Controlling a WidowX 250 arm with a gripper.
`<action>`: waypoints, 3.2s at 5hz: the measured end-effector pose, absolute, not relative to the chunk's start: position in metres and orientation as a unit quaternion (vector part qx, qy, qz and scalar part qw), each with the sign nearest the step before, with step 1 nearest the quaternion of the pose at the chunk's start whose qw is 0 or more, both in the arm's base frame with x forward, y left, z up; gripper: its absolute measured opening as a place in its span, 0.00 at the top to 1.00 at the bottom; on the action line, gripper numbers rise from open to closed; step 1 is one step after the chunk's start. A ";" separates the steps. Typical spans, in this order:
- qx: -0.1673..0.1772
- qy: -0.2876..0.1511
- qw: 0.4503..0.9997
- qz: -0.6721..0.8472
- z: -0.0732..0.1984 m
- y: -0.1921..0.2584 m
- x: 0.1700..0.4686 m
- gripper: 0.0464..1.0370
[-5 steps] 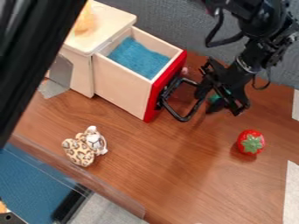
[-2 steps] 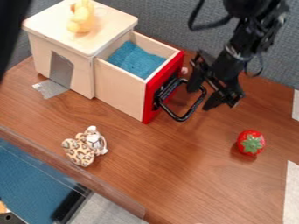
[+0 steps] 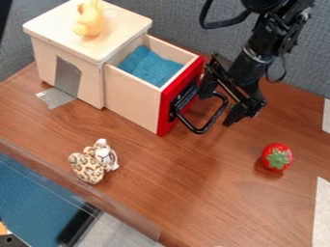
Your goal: Cerrar la caja
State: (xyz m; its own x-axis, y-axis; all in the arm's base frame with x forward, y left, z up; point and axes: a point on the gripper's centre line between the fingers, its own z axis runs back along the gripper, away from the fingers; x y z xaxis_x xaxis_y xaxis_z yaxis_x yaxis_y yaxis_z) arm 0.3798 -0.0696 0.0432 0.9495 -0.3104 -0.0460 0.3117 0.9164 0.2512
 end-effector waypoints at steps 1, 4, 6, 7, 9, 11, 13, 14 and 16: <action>0.135 0.010 0.978 -0.160 0.031 -0.068 0.379 0.07; 0.155 0.048 0.978 -0.135 0.013 -0.052 0.372 0.83; 0.159 0.060 0.982 -0.077 0.012 -0.001 0.374 0.87; 0.161 0.063 0.983 -0.058 0.013 0.015 0.374 0.89; 0.180 0.071 0.980 -0.039 0.016 0.045 0.369 0.89; 0.187 0.063 0.980 -0.025 0.029 0.061 0.365 0.90; 0.184 0.058 0.980 -0.049 0.037 0.057 0.365 0.65; 0.191 0.033 0.977 -0.085 0.055 0.032 0.370 0.35; 0.132 -0.004 0.988 -0.082 0.084 0.010 0.368 0.03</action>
State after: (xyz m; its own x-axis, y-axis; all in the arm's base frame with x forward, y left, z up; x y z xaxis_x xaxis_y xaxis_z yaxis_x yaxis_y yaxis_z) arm 0.3677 0.0095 0.0841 0.9865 -0.1634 -0.0129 0.1610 0.9515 0.2622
